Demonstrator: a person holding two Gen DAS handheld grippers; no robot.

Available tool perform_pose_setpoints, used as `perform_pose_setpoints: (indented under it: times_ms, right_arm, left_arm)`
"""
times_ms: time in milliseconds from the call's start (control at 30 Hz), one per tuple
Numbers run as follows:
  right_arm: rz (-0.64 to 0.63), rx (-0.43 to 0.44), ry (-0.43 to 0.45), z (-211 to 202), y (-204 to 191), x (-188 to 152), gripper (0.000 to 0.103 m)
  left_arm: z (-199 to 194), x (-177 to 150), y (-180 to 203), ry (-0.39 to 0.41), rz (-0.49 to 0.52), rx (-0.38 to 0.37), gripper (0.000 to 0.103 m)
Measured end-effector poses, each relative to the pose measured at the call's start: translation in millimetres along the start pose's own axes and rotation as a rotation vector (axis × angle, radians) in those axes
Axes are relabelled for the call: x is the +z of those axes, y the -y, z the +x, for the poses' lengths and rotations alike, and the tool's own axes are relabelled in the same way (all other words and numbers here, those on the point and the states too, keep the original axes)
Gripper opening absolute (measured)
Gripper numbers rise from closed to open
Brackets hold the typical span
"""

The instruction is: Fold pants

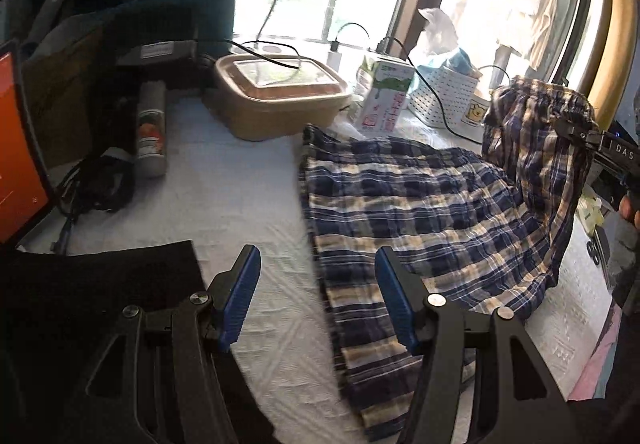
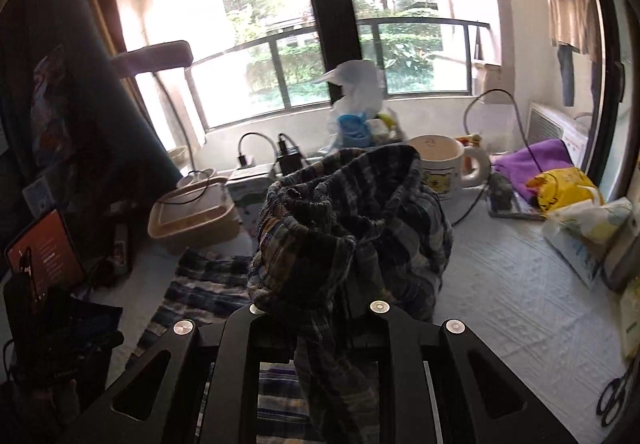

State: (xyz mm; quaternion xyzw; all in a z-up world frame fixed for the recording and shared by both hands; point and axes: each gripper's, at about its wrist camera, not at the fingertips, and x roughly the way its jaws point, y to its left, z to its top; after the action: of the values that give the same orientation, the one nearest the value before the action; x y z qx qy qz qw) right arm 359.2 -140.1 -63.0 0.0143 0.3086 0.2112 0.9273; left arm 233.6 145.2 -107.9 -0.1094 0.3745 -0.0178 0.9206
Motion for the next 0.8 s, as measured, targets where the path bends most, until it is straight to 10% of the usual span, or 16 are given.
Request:
perform_pose_setpoints:
  times_ms: [667, 800]
  right_arm:
    - [-0.292, 0.274, -0.297, 97.3, -161.8, -69.7, 0.014]
    - [-0.306, 0.300, -0.310, 95.4, -163.8, -78.0, 0.030]
  left_arm:
    - [-22.4, -11.1, -45.0, 0.004, -0.064, 0.067, 0.060]
    - [-21.7, -8.5, -44.4, 0.000, -0.068, 0.077, 0.060]
